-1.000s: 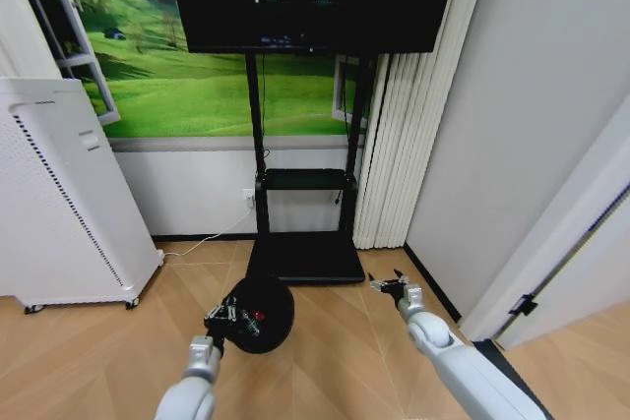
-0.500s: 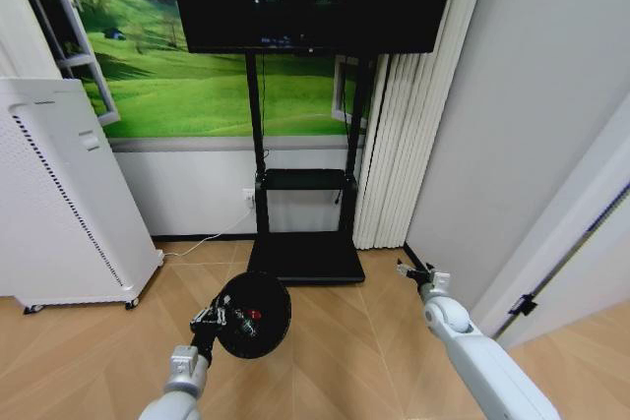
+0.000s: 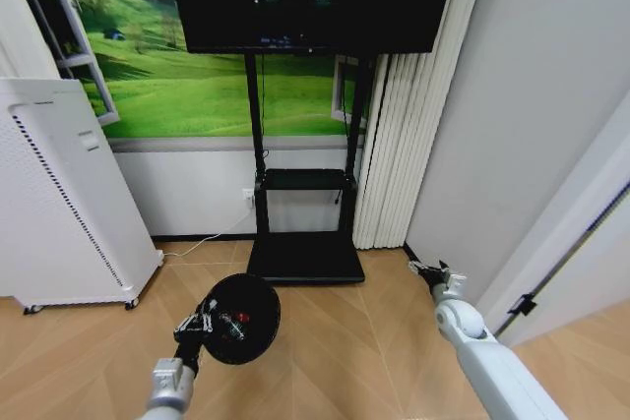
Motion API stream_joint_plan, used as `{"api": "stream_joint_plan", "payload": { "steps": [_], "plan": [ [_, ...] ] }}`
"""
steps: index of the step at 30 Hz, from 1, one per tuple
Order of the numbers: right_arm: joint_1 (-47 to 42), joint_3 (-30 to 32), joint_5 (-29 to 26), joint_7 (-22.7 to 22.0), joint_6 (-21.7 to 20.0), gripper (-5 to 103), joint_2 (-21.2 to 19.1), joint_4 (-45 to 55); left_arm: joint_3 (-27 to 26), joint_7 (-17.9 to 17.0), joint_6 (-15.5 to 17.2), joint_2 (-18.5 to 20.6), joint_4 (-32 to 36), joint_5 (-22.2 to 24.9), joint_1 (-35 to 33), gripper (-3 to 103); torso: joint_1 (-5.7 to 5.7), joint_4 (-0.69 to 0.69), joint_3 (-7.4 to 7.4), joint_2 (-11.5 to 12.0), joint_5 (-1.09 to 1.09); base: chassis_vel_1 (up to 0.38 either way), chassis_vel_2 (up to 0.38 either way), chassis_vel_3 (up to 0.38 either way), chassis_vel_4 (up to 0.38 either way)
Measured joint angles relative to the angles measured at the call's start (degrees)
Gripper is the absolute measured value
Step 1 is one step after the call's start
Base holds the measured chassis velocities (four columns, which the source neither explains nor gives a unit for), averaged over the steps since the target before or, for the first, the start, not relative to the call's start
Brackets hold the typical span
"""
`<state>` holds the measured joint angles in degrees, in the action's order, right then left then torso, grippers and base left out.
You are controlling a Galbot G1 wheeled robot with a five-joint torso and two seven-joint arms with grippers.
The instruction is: Pick up the trash bin and place the garbage on the floor into it.
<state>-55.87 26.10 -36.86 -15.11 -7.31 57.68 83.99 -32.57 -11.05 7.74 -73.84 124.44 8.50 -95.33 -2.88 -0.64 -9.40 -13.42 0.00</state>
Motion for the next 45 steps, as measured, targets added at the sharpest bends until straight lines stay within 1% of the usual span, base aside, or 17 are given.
{"api": "stream_joint_plan", "payload": {
  "steps": [4, 18, 28, 34, 35, 45],
  "plan": [
    [-0.04, -0.07, -0.25, 0.19, 0.03, 100, -0.02, 0.08, -0.19, 0.0, -0.31, -0.3, 0.04, -0.17, -0.32, 6, 0.0, -0.02, 0.0, 0.0, 0.0, 0.0, 0.0, 0.0, 0.0],
    [-0.04, -0.23, -0.3, 0.23, -0.02, 100, -0.08, 0.14, -0.31, 0.0, -0.87, -0.7, -0.34, -0.28, -0.34, 6, 0.0, -0.01, -0.01, 0.0, 0.0, 0.0, 0.0, 0.0, 0.0],
    [-0.02, -0.26, -0.3, 0.23, -0.06, 100, -0.12, 0.15, 0.05, 0.07, -1.51, -1.8, -1.12, -0.93, -0.41, 6, 0.0, -0.02, 0.0, 0.0, 0.0, 0.018, 0.01, -0.016, -0.018],
    [0.01, -0.3, -0.3, 0.23, -0.07, 100, -0.12, 0.15, -0.03, 0.07, -1.61, -2.14, -1.25, -1.05, -0.28, 6, 0.0, 0.01, -0.01, 0.0, 0.0, 0.135, 0.135, -0.131, -0.129],
    [0.01, -0.3, -0.29, 0.23, -0.07, 100, -0.13, 0.15, -0.06, 0.07, -1.61, -2.17, -1.27, -1.05, -0.29, 6, 0.0, -0.01, 0.0, 0.0, 0.0, 0.164, 0.201, -0.205, -0.182],
    [0.02, -0.33, -0.29, 0.21, -0.08, 100, -0.13, 0.16, -0.18, 0.03, -1.69, -2.9, -1.36, -1.44, -0.37, 6, 0.0, -0.01, -0.01, 0.01, 0.0, 0.243, 0.246, -0.241, -0.242]
  ]
}}
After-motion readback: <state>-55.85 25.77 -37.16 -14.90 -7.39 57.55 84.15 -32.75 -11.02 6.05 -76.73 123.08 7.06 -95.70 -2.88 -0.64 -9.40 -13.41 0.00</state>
